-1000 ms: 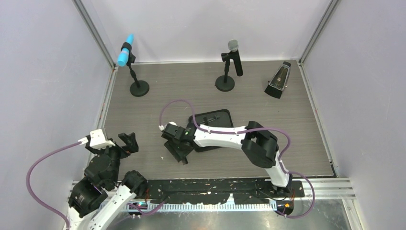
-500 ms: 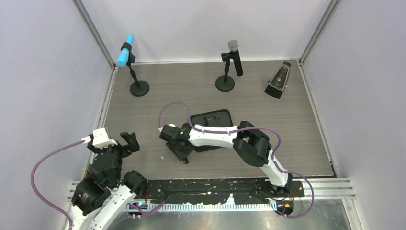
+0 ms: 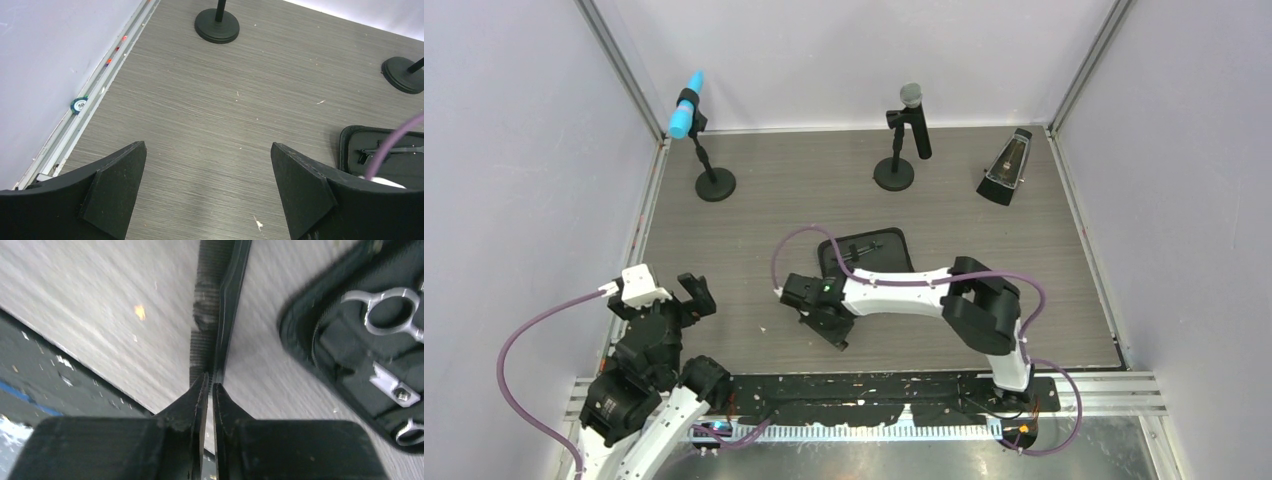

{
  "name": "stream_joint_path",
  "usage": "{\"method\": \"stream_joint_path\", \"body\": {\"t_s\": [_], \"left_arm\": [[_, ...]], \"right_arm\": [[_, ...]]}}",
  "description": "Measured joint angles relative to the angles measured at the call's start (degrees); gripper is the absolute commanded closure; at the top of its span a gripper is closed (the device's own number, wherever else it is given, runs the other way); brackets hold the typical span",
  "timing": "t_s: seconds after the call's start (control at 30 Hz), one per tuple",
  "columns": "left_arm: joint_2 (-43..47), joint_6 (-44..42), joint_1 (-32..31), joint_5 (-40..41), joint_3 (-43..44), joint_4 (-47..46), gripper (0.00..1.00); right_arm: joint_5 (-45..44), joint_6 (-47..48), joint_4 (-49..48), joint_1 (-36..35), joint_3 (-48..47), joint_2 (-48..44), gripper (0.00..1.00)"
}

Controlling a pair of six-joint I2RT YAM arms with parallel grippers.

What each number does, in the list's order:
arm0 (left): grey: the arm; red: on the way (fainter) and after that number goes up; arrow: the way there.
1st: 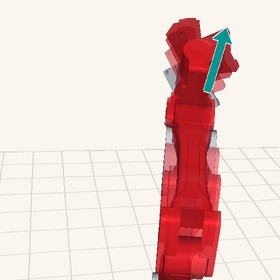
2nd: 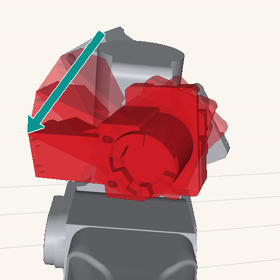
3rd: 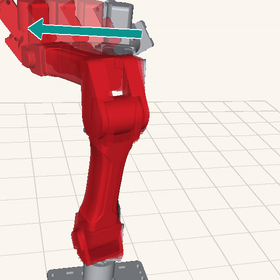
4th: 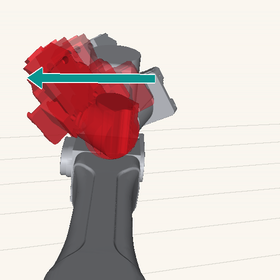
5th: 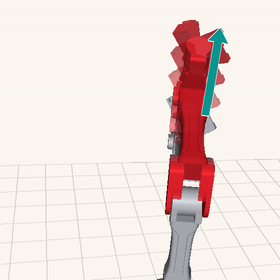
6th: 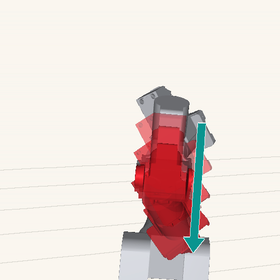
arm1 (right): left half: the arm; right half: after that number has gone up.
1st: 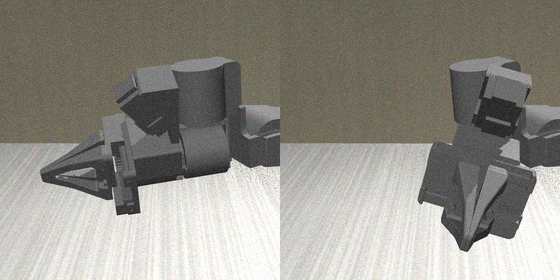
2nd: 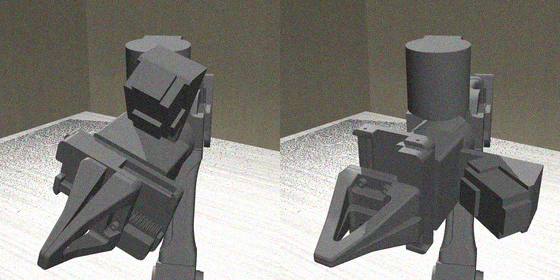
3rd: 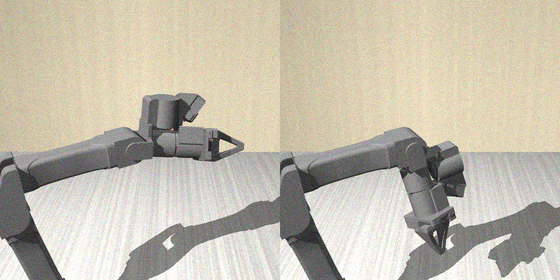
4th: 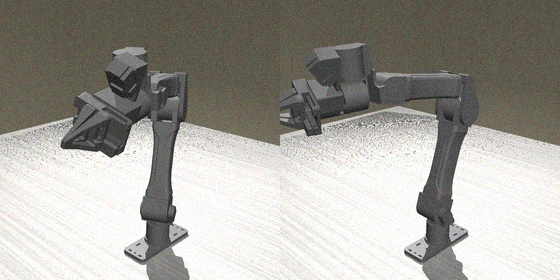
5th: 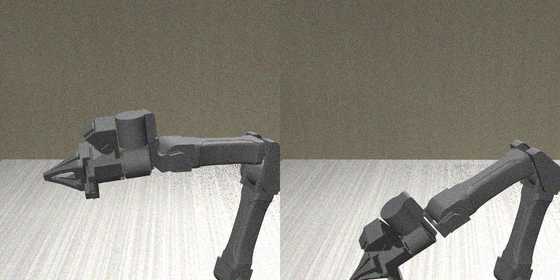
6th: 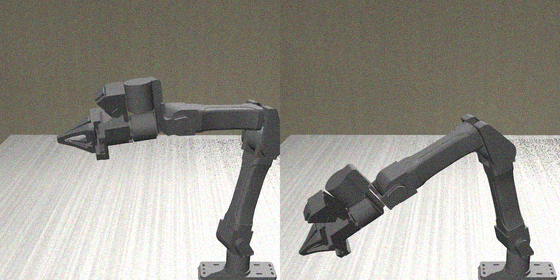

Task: Sort the hair-cutting tools
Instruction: Move the comb to the center of the board.

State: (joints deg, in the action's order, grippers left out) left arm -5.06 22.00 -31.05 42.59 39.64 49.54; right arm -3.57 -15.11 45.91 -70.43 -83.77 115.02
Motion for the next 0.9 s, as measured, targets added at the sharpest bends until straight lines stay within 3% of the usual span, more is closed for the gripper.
{"method": "stream_joint_path", "body": {"t_s": [0.17,0.43,0.67,0.9], "left_arm": [[-0.7,0.0,0.4,-0.6,-0.2,0.0,0.0],[-0.8,0.0,1.1,-0.7,-0.2,0.0,0.0],[-0.7,0.0,1.7,-0.6,-0.3,0.0,0.0],[-0.4,0.0,1.9,-0.6,-0.5,0.0,0.0]], "right_arm": [[-0.4,2.6,2.5,-0.4,8.0,-7.9,0.84],[-1.0,4.6,4.2,-0.4,10.8,-13.4,0.56],[-0.8,4.2,3.7,-0.4,-4.5,-6.2,0.44],[-0.5,3.0,2.9,0.0,-15.2,5.0,0.39]]}}
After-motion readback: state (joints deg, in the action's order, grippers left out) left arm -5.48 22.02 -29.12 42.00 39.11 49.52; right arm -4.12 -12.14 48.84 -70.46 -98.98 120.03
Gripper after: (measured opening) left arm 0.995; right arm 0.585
